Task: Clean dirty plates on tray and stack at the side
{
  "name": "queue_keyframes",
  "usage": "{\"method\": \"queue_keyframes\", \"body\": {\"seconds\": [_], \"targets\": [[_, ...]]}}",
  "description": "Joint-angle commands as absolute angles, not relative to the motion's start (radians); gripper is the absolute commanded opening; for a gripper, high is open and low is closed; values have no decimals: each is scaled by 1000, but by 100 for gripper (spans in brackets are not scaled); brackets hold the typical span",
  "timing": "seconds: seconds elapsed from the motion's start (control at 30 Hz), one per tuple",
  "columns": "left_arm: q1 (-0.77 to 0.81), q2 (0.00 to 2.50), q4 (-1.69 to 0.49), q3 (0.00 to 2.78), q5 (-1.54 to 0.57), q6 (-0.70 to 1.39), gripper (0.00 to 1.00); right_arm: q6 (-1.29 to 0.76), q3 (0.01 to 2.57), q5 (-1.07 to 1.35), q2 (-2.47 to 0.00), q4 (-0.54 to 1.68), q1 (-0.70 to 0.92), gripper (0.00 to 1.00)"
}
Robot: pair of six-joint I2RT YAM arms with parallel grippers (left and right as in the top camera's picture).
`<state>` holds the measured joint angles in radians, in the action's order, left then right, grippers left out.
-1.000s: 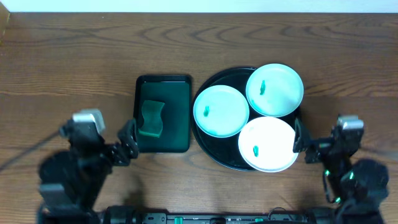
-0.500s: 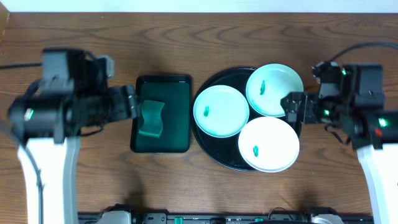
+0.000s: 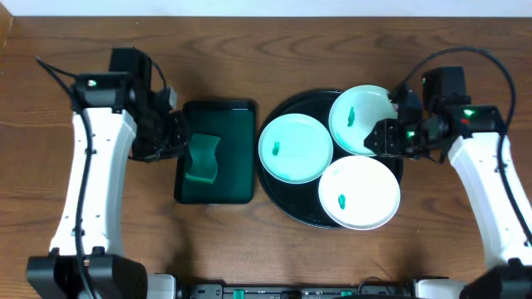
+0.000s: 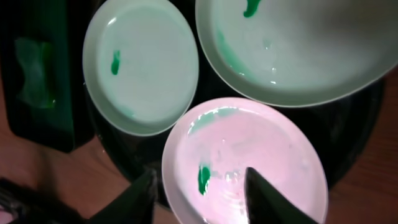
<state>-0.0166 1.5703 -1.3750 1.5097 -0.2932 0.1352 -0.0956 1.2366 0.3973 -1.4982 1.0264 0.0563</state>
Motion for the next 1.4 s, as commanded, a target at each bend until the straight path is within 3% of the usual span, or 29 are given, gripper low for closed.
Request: {"method": "queue_keyframes", "body": {"seconds": [0.0, 0.3, 0.47, 0.67, 0.87, 1.0, 1.33, 1.37], "targets": [[-14, 1573, -1329, 1421, -189, 186, 7, -92, 1184, 415, -1533, 966, 80, 50], [-14, 1573, -1164, 1265, -190, 205, 8, -133, 1048, 321, -1560, 706, 169, 50], [-12, 1573, -1124, 1254, -191, 205, 9, -142, 997, 311, -1568, 580, 239, 44], [49, 1573, -1096, 1253, -182, 204, 11, -219, 990, 168, -1616, 529, 332, 44], [146, 1573, -1074, 1253, -33, 268, 17, -279, 990, 89, -1639, 516, 371, 41], [172, 1573, -1071, 1253, -33, 268, 46, -292, 987, 88, -1641, 514, 371, 41], [172, 1573, -1060, 1253, -33, 268, 57, -292, 983, 87, -1710, 491, 371, 44], [172, 1573, -1059, 1253, -33, 267, 81, -292, 983, 87, -1723, 482, 371, 43]]}}
